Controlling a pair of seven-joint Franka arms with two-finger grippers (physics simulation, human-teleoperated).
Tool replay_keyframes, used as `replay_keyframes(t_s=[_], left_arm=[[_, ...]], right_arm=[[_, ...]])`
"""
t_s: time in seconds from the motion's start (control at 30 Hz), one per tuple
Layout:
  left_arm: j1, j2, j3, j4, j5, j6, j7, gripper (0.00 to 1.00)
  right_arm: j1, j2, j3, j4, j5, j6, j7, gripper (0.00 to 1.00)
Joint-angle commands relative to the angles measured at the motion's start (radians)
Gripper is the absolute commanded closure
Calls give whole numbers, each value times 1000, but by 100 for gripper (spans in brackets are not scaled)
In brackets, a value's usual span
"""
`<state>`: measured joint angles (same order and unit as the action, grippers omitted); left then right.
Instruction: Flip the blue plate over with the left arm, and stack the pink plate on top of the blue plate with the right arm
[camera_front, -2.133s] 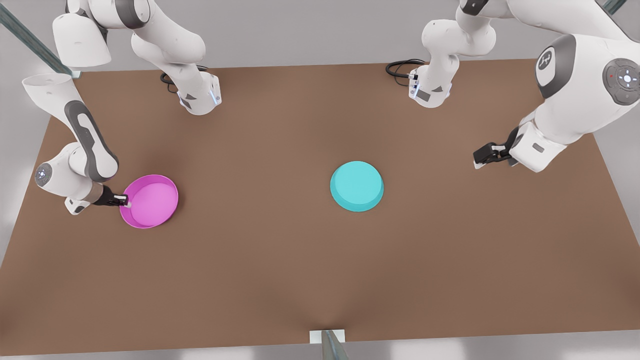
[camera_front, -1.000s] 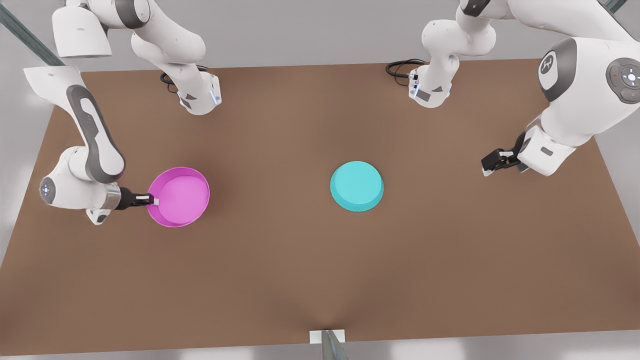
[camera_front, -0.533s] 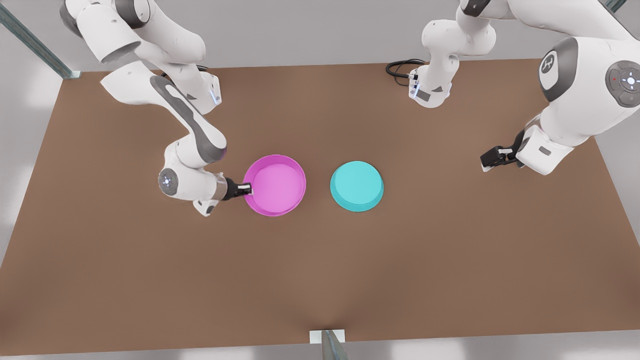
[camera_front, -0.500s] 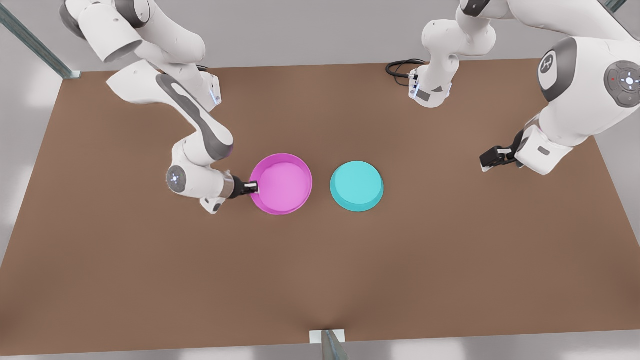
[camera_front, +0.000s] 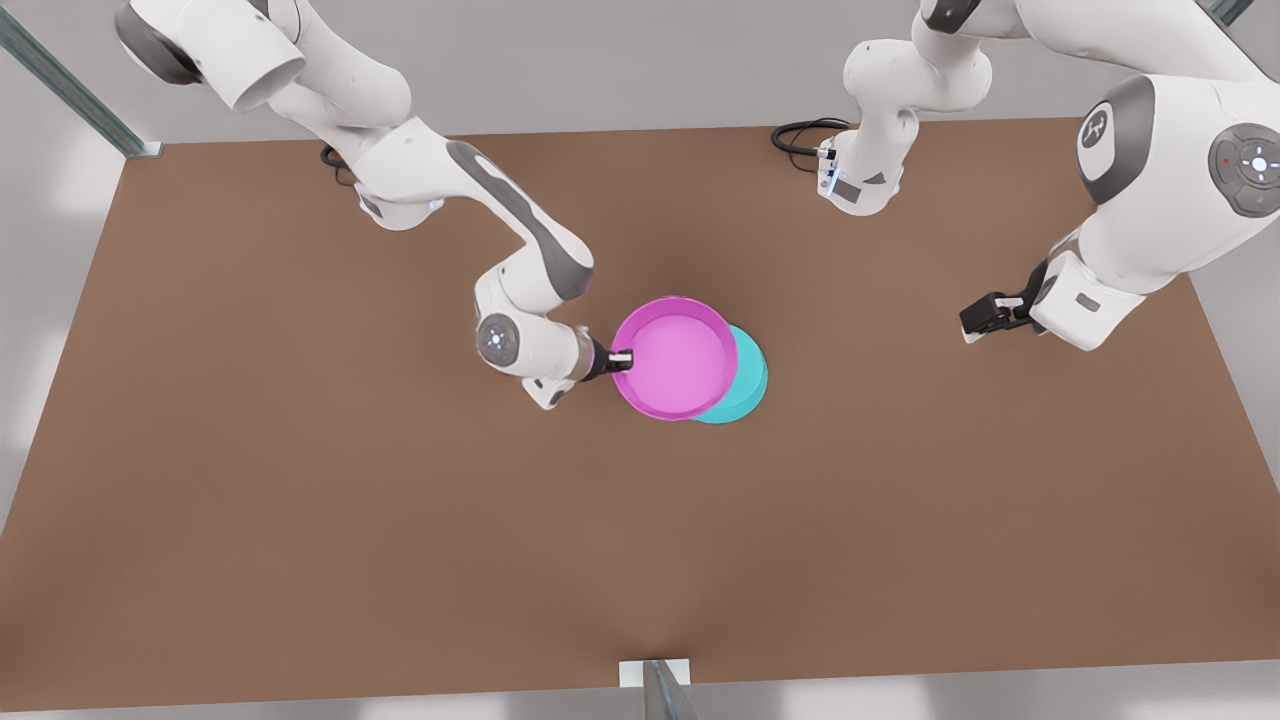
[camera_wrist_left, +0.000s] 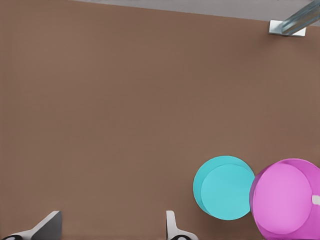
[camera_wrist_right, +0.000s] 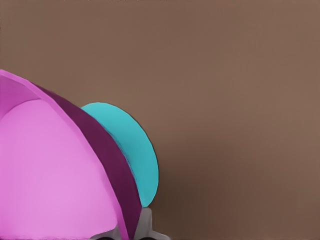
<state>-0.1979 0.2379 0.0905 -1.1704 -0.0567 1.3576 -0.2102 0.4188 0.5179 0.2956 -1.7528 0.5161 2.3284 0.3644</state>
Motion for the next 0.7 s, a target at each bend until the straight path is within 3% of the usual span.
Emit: replay_keyframes(t_s=[0.0, 0.07, 0.17, 0.23, 0.57, 0.6, 0.63, 0.67], left_arm=[[0, 0, 0, 0, 0, 0, 0, 0], [-2, 0, 0, 2, 1, 0, 0, 0], [-2, 0, 0, 0, 1, -2, 2, 0], [-2, 0, 0, 0, 1, 0, 2, 0], [-3, 3, 0, 3, 1, 2, 0, 0], [-3, 3, 0, 2, 1, 3, 0, 0], [-3, 3, 0, 3, 1, 3, 0, 0], [-3, 3, 0, 2, 1, 3, 0, 0]], right_arm=[[23, 4, -21, 9, -2, -3, 13, 79], [130, 20, -118, 52, 54, -3, 19, 79], [173, 42, -136, 75, 78, -1, 41, 79], [264, 68, -204, 102, 85, -1, 77, 79], [370, 177, -274, 165, 96, 52, 94, 79], [374, 182, -276, 174, 96, 52, 94, 23], [377, 188, -279, 177, 96, 54, 93, 0], [384, 188, -285, 177, 96, 60, 91, 0]])
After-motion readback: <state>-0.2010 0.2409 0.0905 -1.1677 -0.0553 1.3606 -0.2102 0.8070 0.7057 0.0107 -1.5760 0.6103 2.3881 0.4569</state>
